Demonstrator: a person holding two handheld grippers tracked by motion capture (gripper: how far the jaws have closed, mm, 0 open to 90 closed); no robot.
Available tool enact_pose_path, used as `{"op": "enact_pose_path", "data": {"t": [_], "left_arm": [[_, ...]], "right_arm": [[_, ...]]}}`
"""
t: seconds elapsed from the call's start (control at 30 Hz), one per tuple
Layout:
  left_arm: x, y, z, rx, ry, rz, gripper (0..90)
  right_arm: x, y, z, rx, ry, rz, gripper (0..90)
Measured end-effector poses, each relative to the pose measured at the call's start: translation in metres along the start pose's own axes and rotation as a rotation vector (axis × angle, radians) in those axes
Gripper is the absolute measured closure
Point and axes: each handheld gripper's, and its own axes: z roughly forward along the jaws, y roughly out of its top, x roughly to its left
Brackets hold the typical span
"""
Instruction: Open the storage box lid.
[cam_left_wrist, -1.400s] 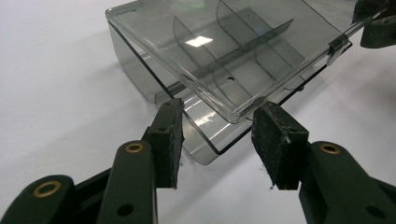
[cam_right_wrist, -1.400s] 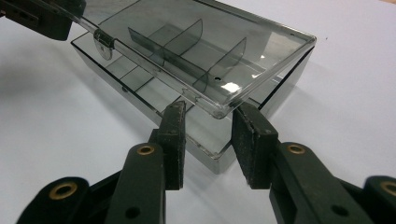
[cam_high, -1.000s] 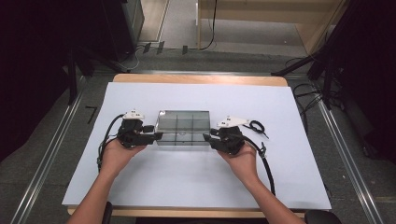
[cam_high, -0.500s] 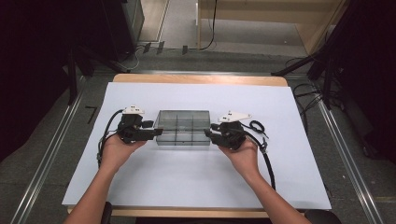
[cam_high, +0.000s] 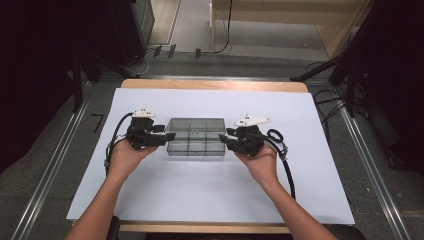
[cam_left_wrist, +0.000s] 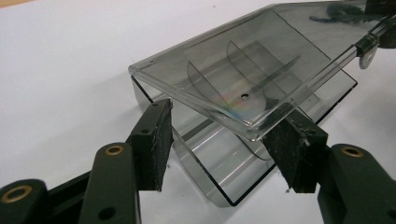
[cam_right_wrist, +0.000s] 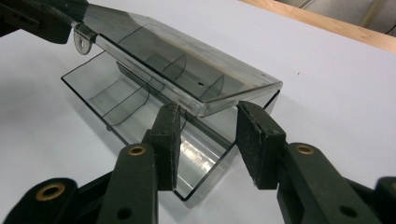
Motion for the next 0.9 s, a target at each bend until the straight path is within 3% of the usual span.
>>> {"op": "enact_pose_path", "data": {"t": [0.53, 0.9], "left_arm": [[0.0, 0.016, -0.002, -0.031, -0.006, 0.023, 46.4], [0.005, 0.03, -0.003, -0.054, 0.002, 0.032, 50.6]], "right_arm": [[-0.004, 0.018, 0.0, -0.017, -0.014, -0.027, 64.5], [-0.014, 0.028, 0.003, -0.035, -0.002, -0.007, 68.6]]}}
